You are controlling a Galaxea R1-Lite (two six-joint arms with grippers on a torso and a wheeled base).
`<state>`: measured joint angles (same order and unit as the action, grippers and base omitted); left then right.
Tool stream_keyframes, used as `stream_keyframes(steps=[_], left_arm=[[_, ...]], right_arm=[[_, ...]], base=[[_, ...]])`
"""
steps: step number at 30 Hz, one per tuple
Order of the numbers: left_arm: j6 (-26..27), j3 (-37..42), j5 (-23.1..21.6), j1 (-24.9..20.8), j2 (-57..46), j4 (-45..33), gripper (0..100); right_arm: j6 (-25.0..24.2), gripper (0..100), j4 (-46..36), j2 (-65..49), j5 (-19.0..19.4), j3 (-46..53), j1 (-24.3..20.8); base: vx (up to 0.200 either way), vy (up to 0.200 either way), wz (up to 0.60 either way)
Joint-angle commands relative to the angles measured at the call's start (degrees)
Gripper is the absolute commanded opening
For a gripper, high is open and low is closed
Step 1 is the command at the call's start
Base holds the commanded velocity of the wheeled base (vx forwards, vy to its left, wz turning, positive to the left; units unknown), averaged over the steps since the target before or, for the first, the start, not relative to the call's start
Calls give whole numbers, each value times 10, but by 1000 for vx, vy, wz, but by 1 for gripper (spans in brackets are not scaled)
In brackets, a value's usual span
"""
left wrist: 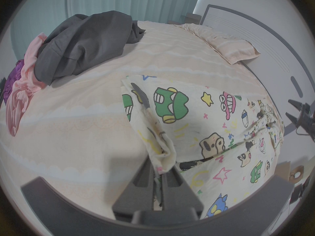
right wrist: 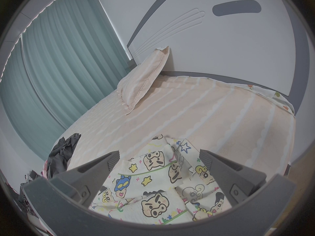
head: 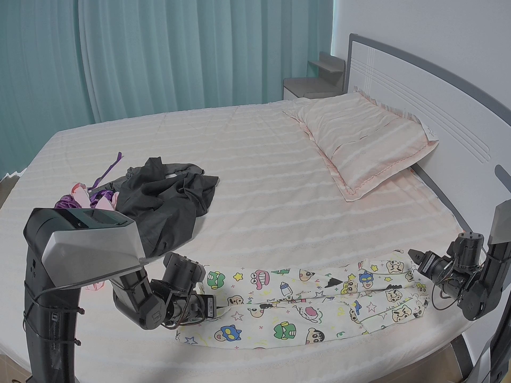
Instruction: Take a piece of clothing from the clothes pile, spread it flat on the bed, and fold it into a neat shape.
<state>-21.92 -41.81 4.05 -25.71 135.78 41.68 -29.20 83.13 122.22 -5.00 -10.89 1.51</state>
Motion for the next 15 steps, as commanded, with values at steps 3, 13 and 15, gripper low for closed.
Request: stream_keyframes(steps=[3,13,15], left_arm=[[-17,9,-1,19,-32,-1,0],[-21,44,-7,73,-78,0,0],[-24,48,-14,80,-82,0,0]], right_arm=[[0,100,0,-5,0,0,2],[0,100,0,-8,1,-1,4],[0,100,0,-8,1,-1,4]], base=[[0,0,0],[0,0,0],[0,0,0]])
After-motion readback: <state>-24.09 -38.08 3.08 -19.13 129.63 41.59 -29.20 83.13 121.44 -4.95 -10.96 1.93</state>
